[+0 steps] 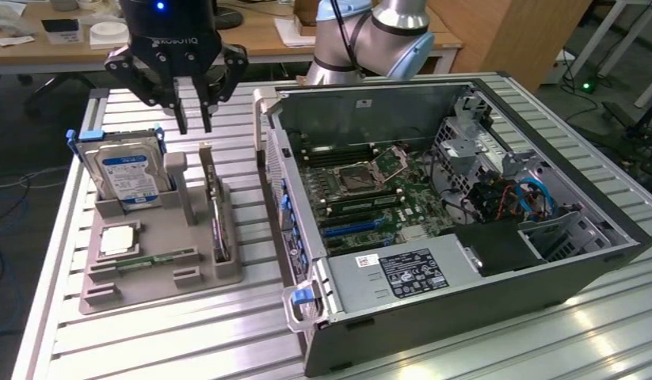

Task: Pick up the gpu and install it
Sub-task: 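Pick up the gpu and move the gpu toward the slot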

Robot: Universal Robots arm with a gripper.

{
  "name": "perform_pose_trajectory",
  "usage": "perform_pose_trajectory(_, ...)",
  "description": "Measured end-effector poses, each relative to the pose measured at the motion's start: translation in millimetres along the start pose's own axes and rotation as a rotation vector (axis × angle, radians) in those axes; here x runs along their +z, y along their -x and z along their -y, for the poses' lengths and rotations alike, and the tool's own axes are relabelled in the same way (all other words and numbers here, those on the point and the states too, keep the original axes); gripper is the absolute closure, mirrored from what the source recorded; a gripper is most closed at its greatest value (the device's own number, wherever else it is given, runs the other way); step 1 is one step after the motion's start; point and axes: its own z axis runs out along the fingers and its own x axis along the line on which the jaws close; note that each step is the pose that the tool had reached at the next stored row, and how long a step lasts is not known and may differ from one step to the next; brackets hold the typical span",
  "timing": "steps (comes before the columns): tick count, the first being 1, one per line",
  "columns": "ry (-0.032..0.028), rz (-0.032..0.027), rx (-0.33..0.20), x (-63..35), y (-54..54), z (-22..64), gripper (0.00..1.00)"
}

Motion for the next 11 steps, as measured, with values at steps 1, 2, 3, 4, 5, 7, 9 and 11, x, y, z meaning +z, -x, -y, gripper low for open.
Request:
perform_pose_trajectory(1,0.0000,0.0000,0.000,0.0,0.0,0.0,0.65)
perform_pose_trajectory(2,0.0000,0.0000,0.000,0.0,0.0,0.0,0.59)
perform_pose_trajectory(3,0.0000,0.0000,0.000,0.0,0.0,0.0,0.59)
perform_pose_trajectory(4,0.0000,0.0000,-0.002,0.0,0.0,0.0,0.53)
perform_pose_trajectory(5,0.0003,-0.0007,-0.014,0.2,0.0,0.0,0.53)
perform_pose_trajectory(7,0.0010,-0.0024,-0.043,0.9,-0.1,0.0,0.53)
perform_pose_trajectory(9,0.0013,-0.0033,-0.057,1.5,0.0,1.0,0.53)
perform_pose_trajectory(11,0.0006,-0.0036,-0.063,1.8,0.1,2.7,0.53)
